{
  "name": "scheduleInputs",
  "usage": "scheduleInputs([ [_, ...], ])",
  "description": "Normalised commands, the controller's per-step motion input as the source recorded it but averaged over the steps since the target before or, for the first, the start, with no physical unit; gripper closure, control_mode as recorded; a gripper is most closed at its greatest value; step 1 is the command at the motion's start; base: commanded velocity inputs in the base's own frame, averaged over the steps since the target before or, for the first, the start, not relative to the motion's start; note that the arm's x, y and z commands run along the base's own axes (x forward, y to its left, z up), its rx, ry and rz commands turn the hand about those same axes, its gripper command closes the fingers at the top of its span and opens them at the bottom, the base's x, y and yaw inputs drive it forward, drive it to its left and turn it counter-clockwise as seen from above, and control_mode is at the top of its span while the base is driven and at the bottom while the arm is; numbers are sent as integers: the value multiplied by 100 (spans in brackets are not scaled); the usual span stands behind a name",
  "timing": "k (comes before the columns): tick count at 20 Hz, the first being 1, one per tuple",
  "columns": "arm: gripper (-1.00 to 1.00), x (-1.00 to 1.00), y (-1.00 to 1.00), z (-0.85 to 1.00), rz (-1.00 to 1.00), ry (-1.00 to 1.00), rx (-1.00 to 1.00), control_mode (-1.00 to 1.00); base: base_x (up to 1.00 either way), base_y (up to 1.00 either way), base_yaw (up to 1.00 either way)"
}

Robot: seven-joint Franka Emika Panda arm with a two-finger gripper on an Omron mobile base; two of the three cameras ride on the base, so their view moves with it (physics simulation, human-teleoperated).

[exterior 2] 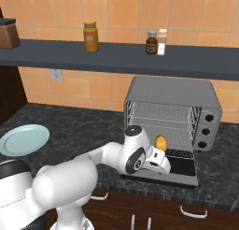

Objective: Pick up the kebab skewer and baguette bread, and place them inside the toaster oven. Close the toaster oven door and start by setting the timer.

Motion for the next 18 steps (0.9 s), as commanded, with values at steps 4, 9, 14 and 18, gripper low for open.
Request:
scheduleInputs([
  [4, -100, 3, 0, 0, -1, 0, 0, -100, 0, 0, 0],
  [9, -100, 15, 0, 0, -3, 0, 0, -100, 0, 0, 0],
  [14, -100, 26, 0, 0, -6, 0, 0, -100, 0, 0, 0],
  [18, -100, 26, -5, 0, -8, 0, 0, -100, 0, 0, 0],
])
